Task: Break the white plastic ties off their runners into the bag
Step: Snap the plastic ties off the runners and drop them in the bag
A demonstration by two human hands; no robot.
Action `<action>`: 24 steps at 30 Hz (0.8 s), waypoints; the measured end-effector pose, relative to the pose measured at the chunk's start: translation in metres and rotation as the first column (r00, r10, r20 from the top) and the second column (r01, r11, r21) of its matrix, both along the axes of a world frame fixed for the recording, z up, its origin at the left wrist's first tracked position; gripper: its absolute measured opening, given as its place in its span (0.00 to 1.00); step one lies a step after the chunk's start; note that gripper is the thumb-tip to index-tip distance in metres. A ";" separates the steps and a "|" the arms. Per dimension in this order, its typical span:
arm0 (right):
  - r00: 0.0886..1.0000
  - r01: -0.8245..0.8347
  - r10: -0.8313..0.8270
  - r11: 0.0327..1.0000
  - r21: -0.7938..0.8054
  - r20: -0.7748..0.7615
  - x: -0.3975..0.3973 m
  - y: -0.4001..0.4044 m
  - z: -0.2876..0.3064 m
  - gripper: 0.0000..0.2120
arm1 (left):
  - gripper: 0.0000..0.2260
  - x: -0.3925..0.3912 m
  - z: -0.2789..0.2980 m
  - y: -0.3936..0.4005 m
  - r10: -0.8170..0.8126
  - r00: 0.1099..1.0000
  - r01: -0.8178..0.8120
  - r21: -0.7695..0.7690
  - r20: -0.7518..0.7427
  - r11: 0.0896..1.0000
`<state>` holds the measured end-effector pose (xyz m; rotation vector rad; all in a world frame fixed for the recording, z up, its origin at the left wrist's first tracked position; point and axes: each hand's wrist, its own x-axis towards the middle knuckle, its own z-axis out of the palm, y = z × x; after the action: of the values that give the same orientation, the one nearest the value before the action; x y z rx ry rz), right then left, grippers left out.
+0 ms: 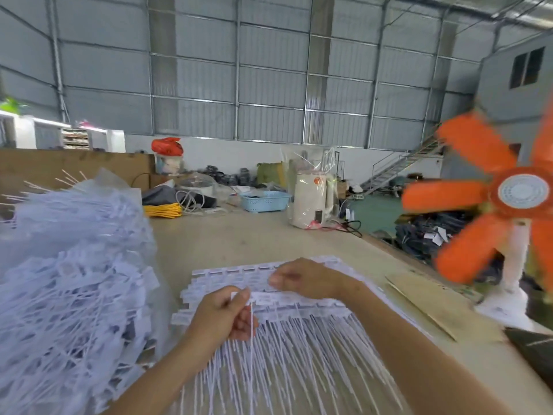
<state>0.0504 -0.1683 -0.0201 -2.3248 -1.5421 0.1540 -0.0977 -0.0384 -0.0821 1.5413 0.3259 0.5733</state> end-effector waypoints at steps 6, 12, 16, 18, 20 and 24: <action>0.962 -0.084 0.153 0.954 0.288 -0.227 -0.032 0.020 -0.027 0.17 | 0.10 0.005 -0.002 0.005 0.120 0.991 -0.117 -0.063 0.053 0.991; 0.934 -0.156 0.255 0.920 0.360 -0.248 -0.043 0.026 -0.035 0.10 | 0.18 0.009 -0.004 0.008 0.131 0.991 -0.133 0.153 0.021 0.979; 0.961 -0.173 0.204 0.970 0.170 -0.185 -0.036 0.030 -0.024 0.10 | 0.20 0.007 -0.009 0.013 0.267 0.963 -0.250 0.501 0.039 0.829; 0.958 -0.181 0.201 0.977 0.112 -0.203 -0.034 0.033 -0.020 0.10 | 0.20 0.007 -0.009 0.012 0.282 0.958 -0.268 0.524 0.055 0.809; 0.946 -0.176 0.219 0.966 0.187 -0.239 -0.036 0.035 -0.023 0.10 | 0.19 0.007 -0.008 0.013 0.280 0.959 -0.264 0.515 0.049 0.816; 0.940 -0.153 0.237 0.937 0.313 -0.248 -0.040 0.037 -0.039 0.10 | 0.21 0.007 -0.007 0.018 0.336 0.941 -0.279 0.614 0.022 0.739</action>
<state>0.0104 -0.1313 -0.0593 -1.8321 -1.5334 0.2766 -0.0912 -0.0209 -0.0892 2.1689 0.5061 0.9379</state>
